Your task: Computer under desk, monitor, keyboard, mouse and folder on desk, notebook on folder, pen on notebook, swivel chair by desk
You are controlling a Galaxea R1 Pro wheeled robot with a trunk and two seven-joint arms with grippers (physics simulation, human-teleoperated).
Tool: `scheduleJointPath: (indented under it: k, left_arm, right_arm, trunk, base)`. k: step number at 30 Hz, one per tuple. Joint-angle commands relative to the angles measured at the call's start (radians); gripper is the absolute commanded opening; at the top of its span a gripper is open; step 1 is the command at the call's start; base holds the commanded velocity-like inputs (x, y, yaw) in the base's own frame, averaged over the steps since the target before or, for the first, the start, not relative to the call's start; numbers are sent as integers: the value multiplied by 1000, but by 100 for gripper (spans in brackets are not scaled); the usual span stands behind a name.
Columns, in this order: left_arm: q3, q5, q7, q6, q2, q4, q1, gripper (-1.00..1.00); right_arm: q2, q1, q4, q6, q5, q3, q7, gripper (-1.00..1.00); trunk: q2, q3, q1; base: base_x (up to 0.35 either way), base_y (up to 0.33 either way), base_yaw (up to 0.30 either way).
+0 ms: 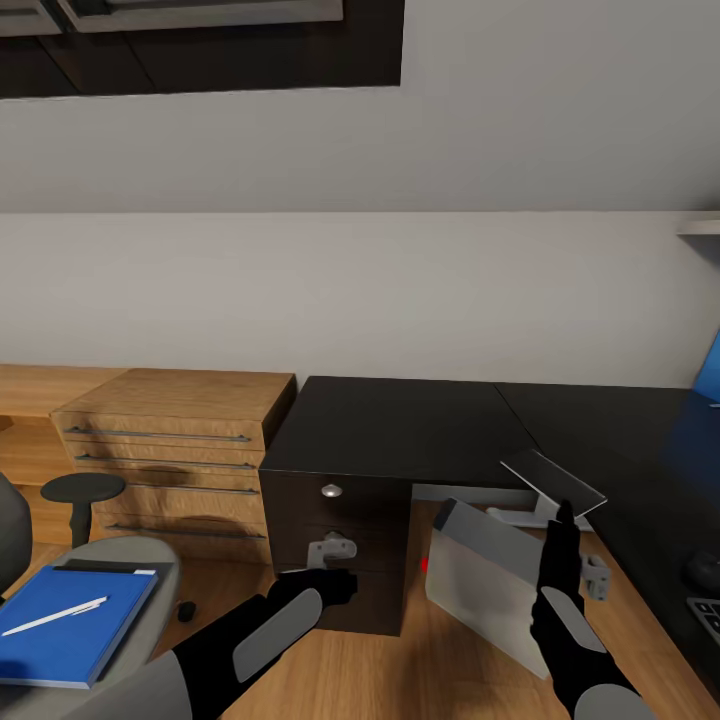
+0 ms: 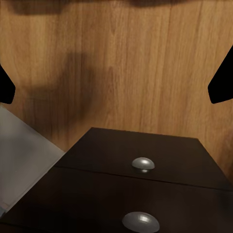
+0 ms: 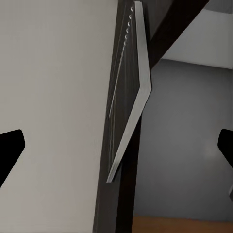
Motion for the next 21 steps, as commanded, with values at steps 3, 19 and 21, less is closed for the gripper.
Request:
scheduleJointPath:
  k: [3,19,21]
  left_arm:
    - [-3,5,6,1,-6,12,-1,100]
    - [-2,4,6,1,-17,27,-1,100]
    - [-2,4,6,0,-17,27,-1,100]
  right_arm:
    - [-9,-1,1,0,-12,0,7,100]
    - [-23,-1,1,2,-13,0,5,100]
    - [-23,-1,1,2,-13,0,5,100]
  trunk:
    - [-1,-1,0]
    - [-1,-1,0]
    - [-1,-1,0]
  base:
    - [17,-16,0]
    - [37,-36,0]
    - [21,-1,0]
